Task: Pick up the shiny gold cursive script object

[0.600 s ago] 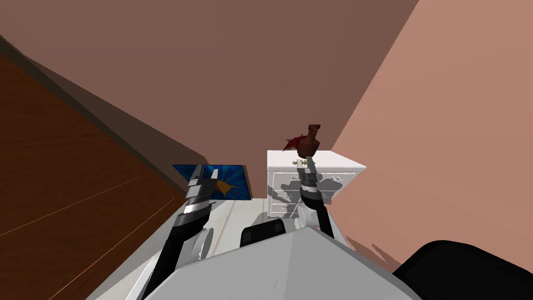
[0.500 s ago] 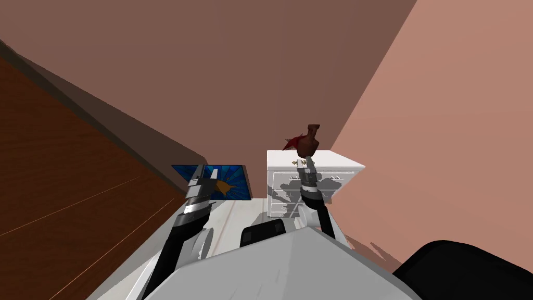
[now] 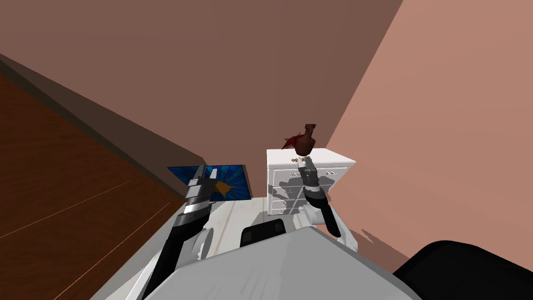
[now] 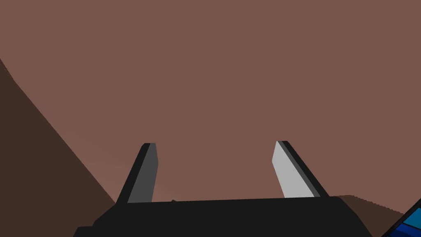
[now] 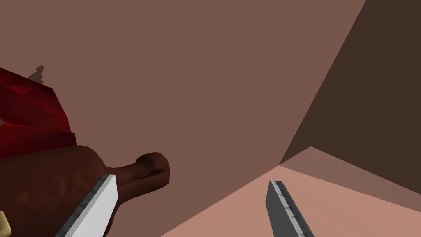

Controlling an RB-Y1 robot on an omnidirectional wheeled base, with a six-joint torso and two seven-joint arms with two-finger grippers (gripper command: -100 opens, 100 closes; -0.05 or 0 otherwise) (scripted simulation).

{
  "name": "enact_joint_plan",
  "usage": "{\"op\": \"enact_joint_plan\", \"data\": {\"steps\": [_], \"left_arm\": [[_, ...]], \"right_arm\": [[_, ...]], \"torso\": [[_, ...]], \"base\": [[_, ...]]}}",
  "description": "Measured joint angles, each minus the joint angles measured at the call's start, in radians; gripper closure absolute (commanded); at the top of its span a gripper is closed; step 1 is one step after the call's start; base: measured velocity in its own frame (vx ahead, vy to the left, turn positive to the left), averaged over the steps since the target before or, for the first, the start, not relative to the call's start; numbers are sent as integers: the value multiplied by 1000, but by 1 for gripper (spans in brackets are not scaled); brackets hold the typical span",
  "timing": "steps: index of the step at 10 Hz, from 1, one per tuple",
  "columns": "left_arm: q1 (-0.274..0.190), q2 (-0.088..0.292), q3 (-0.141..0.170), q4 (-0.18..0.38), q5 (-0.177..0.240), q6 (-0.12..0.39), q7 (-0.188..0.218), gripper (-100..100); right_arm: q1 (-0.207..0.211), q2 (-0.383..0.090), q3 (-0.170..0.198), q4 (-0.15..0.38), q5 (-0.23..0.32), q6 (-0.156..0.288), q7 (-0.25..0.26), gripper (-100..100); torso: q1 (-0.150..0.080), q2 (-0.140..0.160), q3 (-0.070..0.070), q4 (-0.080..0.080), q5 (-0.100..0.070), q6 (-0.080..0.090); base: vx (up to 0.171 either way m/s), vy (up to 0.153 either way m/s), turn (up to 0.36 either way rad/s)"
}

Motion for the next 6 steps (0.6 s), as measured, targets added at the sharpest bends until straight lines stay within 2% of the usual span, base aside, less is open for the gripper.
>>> {"op": "enact_joint_plan", "data": {"steps": [4,6], "left_arm": [[0,0,0,0,0,0,0,0],[0,0,0,0,0,0,0,0]], "right_arm": [[-29,-106,-53,36,20,-55,-15,-100],[-49,-168,-93,66,38,-93,-31,-100]], "torso": [[0,-1,-1,0,0,0],[1,-1,-1,0,0,0]], "base": [[-6,67,-79],[1,64,-54]]}}
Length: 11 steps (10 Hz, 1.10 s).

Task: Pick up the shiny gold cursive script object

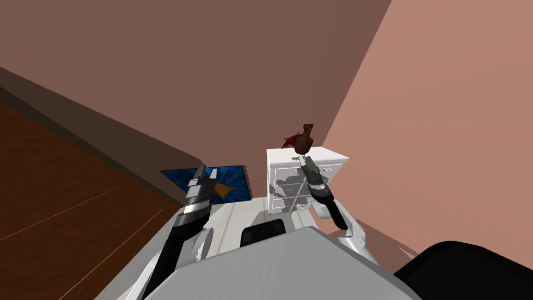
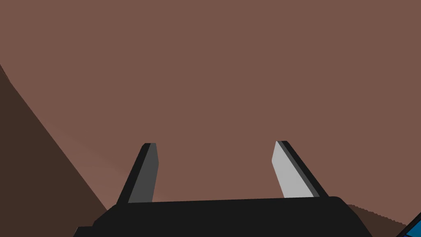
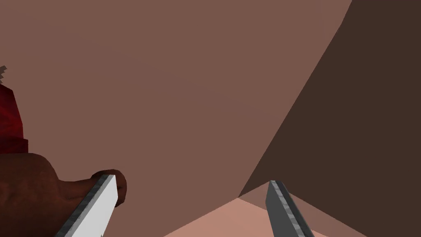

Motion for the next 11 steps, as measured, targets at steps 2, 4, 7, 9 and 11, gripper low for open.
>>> {"op": "enact_joint_plan", "data": {"steps": [2,4,7,9,11], "left_arm": [[0,0,0,0,0,0,0,0],[0,0,0,0,0,0,0,0],[0,0,0,0,0,0,0,0],[0,0,0,0,0,0,0,0],[0,0,0,0,0,0,0,0]], "right_arm": [[-11,-52,-25,19,14,-25,-12,-100],[-25,-105,-56,45,32,-56,-28,-100],[-41,-183,-96,78,58,-91,-52,-100],[-50,-241,-128,103,82,-122,-74,-100],[-57,-295,-152,126,103,-145,-93,-100]], "torso": [[-2,0,0,0,0,0],[-2,0,0,0,-1,0],[-4,0,0,0,-1,0],[-4,0,0,0,-1,0],[-5,0,0,0,-1,0]], "base": [[-1,39,-57],[2,35,-15],[-1,18,-3],[4,12,11],[3,1,28]]}}
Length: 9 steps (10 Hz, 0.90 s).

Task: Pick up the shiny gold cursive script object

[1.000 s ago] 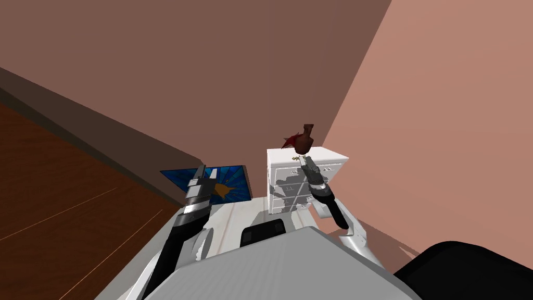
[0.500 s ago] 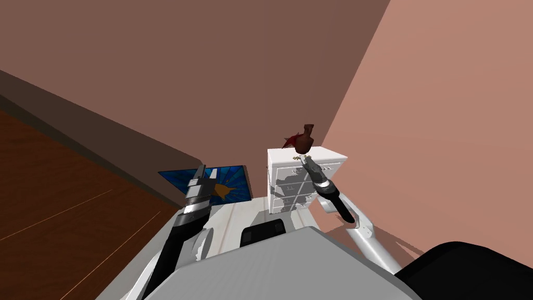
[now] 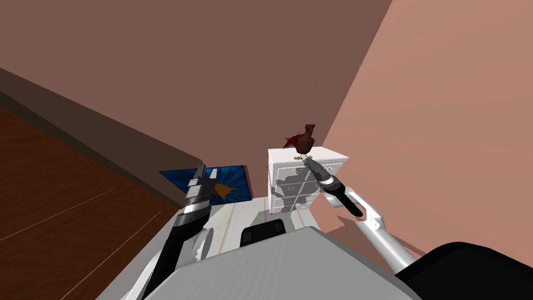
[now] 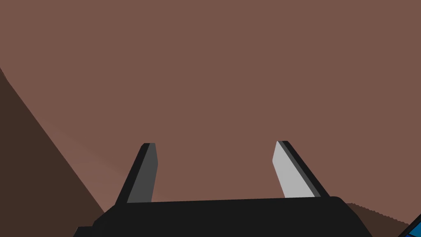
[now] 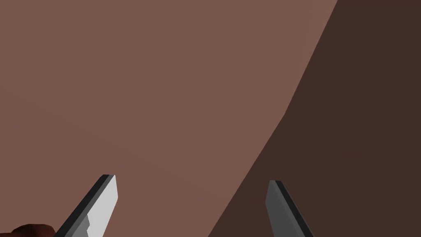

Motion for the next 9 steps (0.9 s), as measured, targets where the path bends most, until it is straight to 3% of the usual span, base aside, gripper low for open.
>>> {"op": "enact_joint_plan", "data": {"steps": [9], "left_arm": [[0,0,0,0,0,0,0,0]], "right_arm": [[-13,-249,-105,93,105,-100,-99,-100]], "torso": [[-2,0,0,0,0,0]], "base": [[0,-16,47]]}}
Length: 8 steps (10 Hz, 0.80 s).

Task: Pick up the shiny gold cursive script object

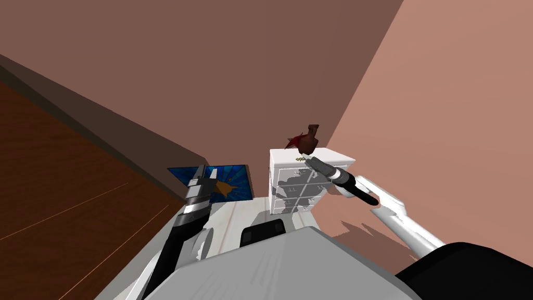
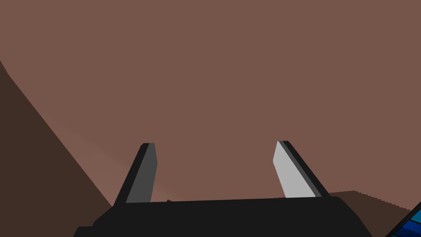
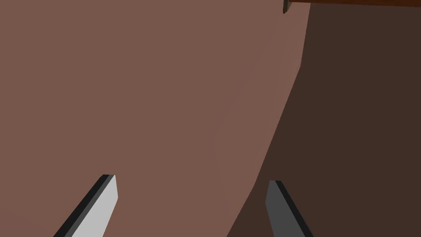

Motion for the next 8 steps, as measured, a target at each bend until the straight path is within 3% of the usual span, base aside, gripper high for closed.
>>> {"op": "enact_joint_plan", "data": {"steps": [8], "left_arm": [[0,0,0,0,0,0,0,0]], "right_arm": [[7,-240,-80,74,103,-79,-103,-100]], "torso": [[-1,0,0,0,0,0]], "base": [[-4,-41,86]]}}
